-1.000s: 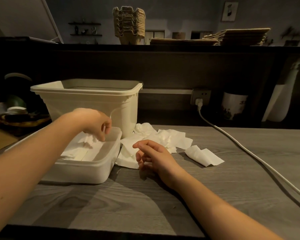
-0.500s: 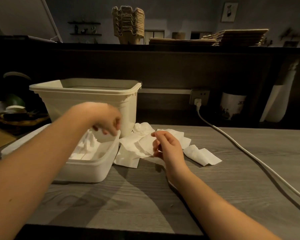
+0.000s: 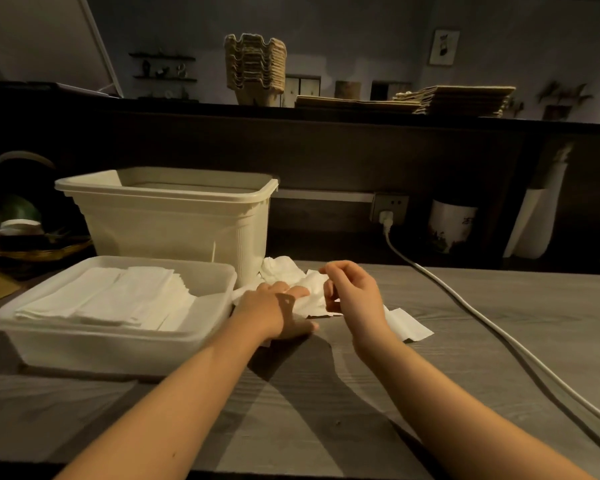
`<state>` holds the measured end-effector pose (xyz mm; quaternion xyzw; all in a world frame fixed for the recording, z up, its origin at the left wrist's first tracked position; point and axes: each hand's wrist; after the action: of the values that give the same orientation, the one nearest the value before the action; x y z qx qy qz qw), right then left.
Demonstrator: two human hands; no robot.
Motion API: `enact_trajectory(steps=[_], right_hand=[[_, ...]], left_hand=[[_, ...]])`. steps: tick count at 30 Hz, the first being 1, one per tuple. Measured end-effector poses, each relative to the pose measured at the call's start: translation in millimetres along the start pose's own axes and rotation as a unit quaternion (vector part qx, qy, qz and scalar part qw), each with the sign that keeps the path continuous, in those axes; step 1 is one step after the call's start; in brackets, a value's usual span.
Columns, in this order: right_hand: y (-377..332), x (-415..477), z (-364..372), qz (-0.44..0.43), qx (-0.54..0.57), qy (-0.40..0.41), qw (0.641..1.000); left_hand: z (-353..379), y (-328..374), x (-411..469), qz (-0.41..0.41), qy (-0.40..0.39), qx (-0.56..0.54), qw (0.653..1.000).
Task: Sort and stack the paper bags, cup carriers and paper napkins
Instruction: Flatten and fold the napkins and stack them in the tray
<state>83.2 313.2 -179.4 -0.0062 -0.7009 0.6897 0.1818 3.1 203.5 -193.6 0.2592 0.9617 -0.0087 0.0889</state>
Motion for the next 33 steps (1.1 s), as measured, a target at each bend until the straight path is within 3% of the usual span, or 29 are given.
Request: enact_trajectory(steps=[8, 13, 16, 19, 21, 29, 33], right_hand=[[21.5, 3.4, -31.1, 0.010, -0.126, 0.000, 0.992], [23.2, 8.1, -37.0, -0.062, -0.219, -0.021, 0.974], [24.6, 9.7, -39.9, -0.119, -0.274, -0.073, 0.951], [24.1, 10.4, -40.6, -0.110, -0.342, -0.153, 0.921], [25.7, 10.7, -41.2, -0.106, -0.371, -0.165, 0.908], [23.2, 11.0, -42.4, -0.064, -0.391, -0.157, 0.905], [19.0, 9.2, -41.0, -0.066, -0.328, -0.124, 0.934]], left_hand=[[4.3, -6.0, -14.1, 0.022, 0.166, -0.028, 0.985], [-4.0, -7.0, -29.9, 0.058, 0.162, -0.047, 0.984], [-8.2, -5.9, -34.4, 0.056, 0.173, -0.075, 0.980], [-9.1, -5.3, -35.2, 0.074, 0.152, -0.105, 0.980], [-7.2, -5.8, -33.2, 0.085, 0.129, -0.144, 0.977], [-8.2, -5.9, -25.9, 0.051, 0.205, -0.249, 0.945], [-12.6, -2.7, -27.2, 0.050, 0.192, -0.352, 0.915]])
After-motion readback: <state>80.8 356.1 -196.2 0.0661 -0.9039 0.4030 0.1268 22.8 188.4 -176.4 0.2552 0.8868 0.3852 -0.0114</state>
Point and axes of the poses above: each hand's wrist, its own x-axis towards the middle knuckle, its own z-axis out of the palm, y = z × x, and after that the axes turned 6 degrees about -y, right-handed
